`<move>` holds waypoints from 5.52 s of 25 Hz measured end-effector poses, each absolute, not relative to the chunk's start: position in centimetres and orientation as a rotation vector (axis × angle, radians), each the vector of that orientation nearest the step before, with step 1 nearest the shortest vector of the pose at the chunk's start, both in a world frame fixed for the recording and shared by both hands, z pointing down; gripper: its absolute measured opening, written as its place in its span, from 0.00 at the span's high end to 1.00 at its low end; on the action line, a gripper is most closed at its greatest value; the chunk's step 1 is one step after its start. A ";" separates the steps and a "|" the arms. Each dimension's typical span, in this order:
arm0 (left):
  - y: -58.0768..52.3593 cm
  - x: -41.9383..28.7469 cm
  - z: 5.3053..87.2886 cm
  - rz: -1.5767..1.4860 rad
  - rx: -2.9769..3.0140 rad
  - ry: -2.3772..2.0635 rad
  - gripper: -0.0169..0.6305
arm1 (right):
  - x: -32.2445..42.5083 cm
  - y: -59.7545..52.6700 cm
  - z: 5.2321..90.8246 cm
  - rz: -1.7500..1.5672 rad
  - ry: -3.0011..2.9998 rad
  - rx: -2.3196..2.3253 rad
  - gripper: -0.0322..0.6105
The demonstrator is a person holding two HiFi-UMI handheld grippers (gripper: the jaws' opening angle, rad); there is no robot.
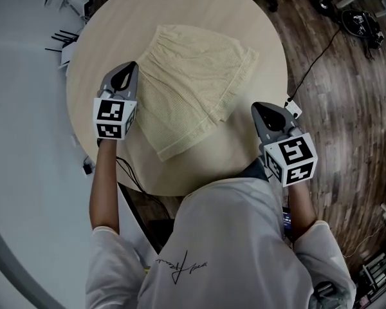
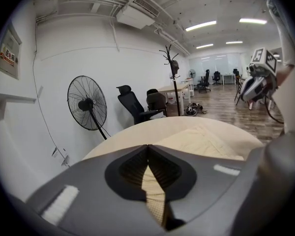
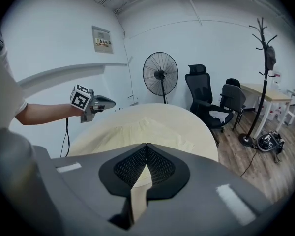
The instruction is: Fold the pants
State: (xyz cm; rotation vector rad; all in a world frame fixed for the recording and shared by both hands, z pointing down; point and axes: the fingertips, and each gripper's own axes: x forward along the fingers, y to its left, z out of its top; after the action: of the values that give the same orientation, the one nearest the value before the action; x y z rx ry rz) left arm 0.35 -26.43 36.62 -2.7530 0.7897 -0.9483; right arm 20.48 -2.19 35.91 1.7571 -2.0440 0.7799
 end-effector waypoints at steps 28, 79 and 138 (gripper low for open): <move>-41.0 8.8 49.5 -1.232 -2.792 0.716 0.96 | 29.8 -11.4 46.3 0.995 -1.913 1.792 0.95; -43.3 10.3 57.5 -1.561 -2.513 -0.018 0.80 | 35.2 -16.7 56.8 1.008 -1.868 1.538 0.85; -38.9 5.1 47.6 -1.357 -2.387 0.132 0.84 | 26.3 -8.7 42.0 0.839 -2.134 1.513 0.93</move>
State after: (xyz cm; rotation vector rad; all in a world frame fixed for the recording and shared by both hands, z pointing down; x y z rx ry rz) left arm 5.13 -38.94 47.57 -2.3867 0.1315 -1.3566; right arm 26.30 -8.75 42.00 1.5130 -2.1340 0.8395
